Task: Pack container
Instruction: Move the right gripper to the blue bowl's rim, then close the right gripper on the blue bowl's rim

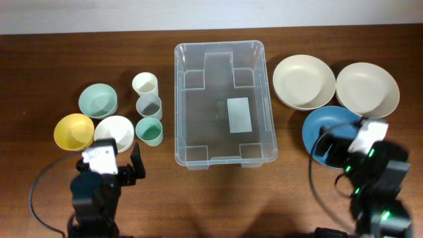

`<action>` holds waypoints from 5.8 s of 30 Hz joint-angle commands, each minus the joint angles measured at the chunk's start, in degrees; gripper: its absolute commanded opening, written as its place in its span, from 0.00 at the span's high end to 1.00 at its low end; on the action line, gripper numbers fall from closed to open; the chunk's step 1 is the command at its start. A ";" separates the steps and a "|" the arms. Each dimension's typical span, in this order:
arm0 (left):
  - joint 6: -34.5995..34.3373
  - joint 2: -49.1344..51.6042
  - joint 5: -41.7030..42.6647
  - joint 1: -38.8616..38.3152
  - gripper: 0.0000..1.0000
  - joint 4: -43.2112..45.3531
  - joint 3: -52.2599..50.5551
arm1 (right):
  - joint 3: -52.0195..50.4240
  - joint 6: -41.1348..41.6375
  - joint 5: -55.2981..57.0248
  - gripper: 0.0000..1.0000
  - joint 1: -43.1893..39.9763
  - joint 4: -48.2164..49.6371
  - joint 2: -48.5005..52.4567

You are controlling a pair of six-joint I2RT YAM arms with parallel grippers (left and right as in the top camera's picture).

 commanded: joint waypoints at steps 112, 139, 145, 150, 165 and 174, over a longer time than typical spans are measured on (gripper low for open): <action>0.48 36.76 14.99 -0.17 0.02 -17.62 36.22 | 25.16 6.03 7.82 0.66 -19.50 -20.98 52.85; 0.48 36.76 14.99 -0.17 0.01 -17.57 36.22 | 24.94 6.01 7.17 0.96 -19.43 -14.10 68.06; 0.48 36.76 14.99 -0.17 0.01 -17.53 36.22 | 24.94 6.01 7.13 0.96 -19.43 -14.14 68.04; 0.46 36.76 14.99 -0.17 0.01 -17.40 36.22 | 25.03 5.73 4.57 0.97 -19.43 -15.41 67.12; 0.48 36.76 14.99 -0.17 0.02 -17.40 36.22 | 25.14 5.75 3.17 0.96 -19.37 -20.65 49.16; 0.48 36.76 14.99 -0.17 0.01 -17.40 36.22 | 25.11 5.11 2.86 0.96 -18.58 -21.46 39.17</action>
